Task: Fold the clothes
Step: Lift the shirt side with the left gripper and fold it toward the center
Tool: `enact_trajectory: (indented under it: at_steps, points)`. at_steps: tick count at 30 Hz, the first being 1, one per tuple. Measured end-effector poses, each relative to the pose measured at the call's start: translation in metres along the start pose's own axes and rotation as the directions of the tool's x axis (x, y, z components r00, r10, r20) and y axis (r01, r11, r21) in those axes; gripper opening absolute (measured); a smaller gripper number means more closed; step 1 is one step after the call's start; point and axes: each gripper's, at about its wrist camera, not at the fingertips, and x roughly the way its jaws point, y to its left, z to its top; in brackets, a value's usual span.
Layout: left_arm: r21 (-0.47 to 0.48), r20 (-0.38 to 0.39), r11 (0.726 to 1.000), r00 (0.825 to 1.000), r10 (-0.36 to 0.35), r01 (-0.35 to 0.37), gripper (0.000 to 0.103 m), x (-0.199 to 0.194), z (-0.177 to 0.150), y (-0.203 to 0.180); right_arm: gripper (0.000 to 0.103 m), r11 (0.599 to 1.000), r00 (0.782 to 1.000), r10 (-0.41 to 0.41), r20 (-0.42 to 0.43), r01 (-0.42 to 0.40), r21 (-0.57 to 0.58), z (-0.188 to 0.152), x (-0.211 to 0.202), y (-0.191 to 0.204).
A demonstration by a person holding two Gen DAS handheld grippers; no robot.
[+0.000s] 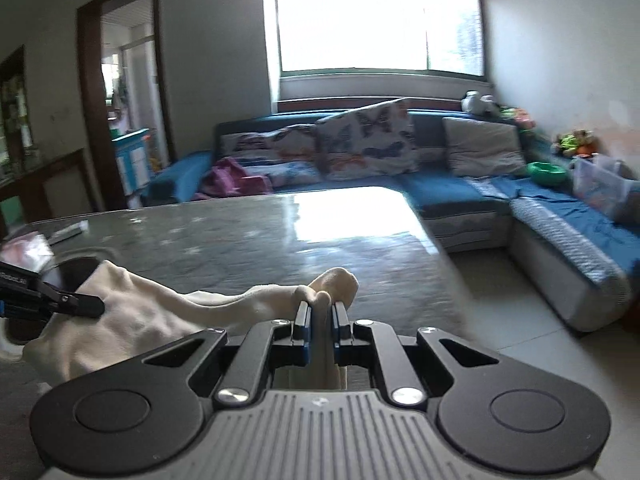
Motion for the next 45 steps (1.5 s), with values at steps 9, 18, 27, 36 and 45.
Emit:
enact_trajectory:
  at_steps: [9,18,27,36,45]
  points:
    - [0.064,-0.066,0.998,0.998,-0.009,0.013,0.013,0.052,-0.006,-0.035,0.009,0.994,0.994,-0.112,-0.009,0.112,0.013,-0.001,0.011,-0.047]
    - [0.083,-0.101,0.996,0.994,0.040,-0.032,0.014,0.070,-0.012,-0.033,0.010,0.988,0.988,-0.141,-0.067,0.144,0.048,-0.019,0.038,-0.066]
    - [0.085,-0.125,0.994,0.988,0.085,-0.075,0.021,0.075,-0.015,-0.027,0.014,0.987,0.986,-0.149,-0.081,0.153,0.053,-0.027,0.043,-0.064]
    - [0.100,-0.111,0.991,0.988,0.103,-0.092,0.023,0.071,-0.006,-0.025,0.015,0.995,0.994,-0.060,-0.089,0.066,0.069,-0.026,0.066,-0.046]
    - [0.101,-0.079,0.988,0.990,0.121,-0.113,0.029,0.067,0.003,-0.022,0.017,0.996,0.992,-0.044,-0.114,0.052,0.074,-0.028,0.092,-0.041]
